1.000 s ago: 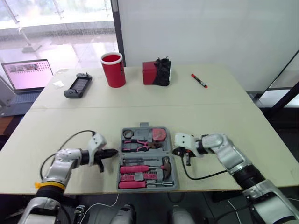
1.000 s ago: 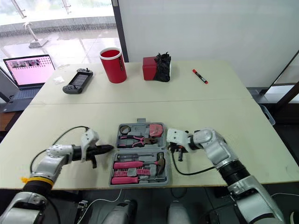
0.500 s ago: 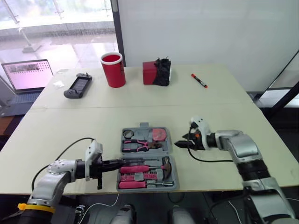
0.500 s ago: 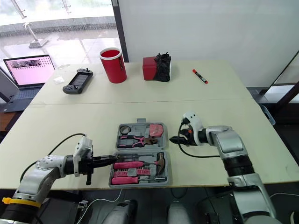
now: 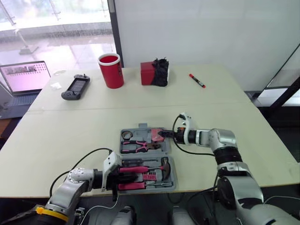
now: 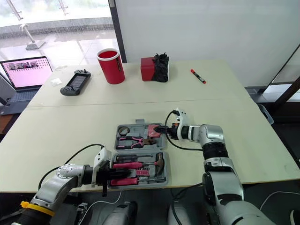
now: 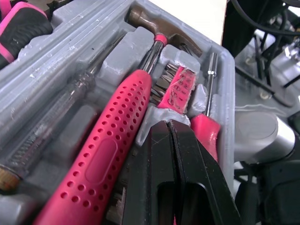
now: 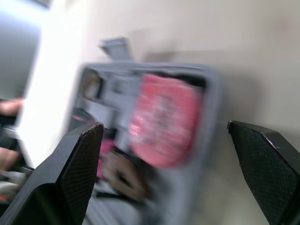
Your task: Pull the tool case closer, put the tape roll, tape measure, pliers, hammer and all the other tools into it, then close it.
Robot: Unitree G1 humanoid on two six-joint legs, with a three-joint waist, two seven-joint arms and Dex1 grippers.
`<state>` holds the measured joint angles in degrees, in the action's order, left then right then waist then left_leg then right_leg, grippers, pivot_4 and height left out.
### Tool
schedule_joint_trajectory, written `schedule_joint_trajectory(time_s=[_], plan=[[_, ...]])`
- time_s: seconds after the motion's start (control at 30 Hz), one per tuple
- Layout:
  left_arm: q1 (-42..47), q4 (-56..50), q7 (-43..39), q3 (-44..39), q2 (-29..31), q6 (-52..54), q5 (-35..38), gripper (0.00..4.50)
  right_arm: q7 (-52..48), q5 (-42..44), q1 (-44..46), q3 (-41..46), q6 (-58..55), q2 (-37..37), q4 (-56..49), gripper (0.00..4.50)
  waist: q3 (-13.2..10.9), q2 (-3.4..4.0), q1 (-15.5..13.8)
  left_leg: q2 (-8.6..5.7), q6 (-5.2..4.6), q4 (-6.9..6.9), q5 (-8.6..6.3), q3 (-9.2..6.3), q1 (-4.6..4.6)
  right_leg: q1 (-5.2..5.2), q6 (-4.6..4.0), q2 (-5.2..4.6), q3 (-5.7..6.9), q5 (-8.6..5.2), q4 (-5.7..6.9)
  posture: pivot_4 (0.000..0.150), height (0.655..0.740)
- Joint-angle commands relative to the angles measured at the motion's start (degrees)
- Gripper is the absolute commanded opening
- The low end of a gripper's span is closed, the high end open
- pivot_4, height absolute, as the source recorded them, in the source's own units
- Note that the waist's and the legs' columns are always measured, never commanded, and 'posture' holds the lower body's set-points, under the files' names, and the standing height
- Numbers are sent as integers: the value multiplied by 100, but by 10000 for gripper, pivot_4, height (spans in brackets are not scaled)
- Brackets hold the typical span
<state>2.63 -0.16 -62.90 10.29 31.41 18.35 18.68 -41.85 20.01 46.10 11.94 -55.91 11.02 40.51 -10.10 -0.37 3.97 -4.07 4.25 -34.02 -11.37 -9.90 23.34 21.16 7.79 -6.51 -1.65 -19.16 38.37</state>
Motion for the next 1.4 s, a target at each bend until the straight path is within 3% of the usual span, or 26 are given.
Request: schedule_joint_trajectory(time_s=[0.03,0.13,0.43,0.77,0.97,1.03,1.23,1.4], plan=[[-186,317,528,23,-15,90,-373,0,60,491,331,434,176,-276,306,44753,3,5,1,0,0,-1,0,0,-1,-1,0,0,-1,0,1,1500,7400],[-323,174,587,-20,-32,116,-280,0,35,644,310,573,188,-252,179,44753,10,17,1,0,0,-1,0,0,-3,-2,0,0,-2,0,3,1500,7400],[-541,-99,686,-385,2,17,70,0,-551,1548,-521,339,-813,19,-1739,44753,14,23,12,2,-1,0,0,2,-2,4,0,1,-7,0,6,1500,7400],[-1237,-537,622,-2825,259,216,1789,0,-1604,2516,-1359,-93,-1275,754,-3539,44753,12,21,-3,3,-3,2,-2,4,11,19,-1,-1,-11,-1,1,1500,7400],[-1491,-331,418,-3594,609,186,1992,0,-2164,2789,-1949,-895,-1466,1720,-4895,44753,11,20,-102,2,-3,0,-3,6,11,16,-1,-5,-10,-1,-10,1500,7400],[-1528,-293,357,-3589,706,-85,1722,0,-2336,2705,-2186,-1117,-1259,2165,-5399,44753,11,19,-156,2,-6,4,-6,8,14,16,-1,-5,-9,-1,-19,1500,7400],[-1240,-350,1084,-2973,997,-722,322,0,-2398,1076,-2947,-1353,1217,3394,-5763,44753,5,1,-302,-4,-7,3,-8,19,18,14,0,-19,-7,-1,-39,1500,7400],[-1102,-253,1073,-2983,1231,-1098,-10,0,-2428,363,-3757,-1094,2803,3866,-5936,44753,5,-10,-323,-2,-12,10,-12,19,24,17,3,-18,-5,-3,-40,1500,7400]])
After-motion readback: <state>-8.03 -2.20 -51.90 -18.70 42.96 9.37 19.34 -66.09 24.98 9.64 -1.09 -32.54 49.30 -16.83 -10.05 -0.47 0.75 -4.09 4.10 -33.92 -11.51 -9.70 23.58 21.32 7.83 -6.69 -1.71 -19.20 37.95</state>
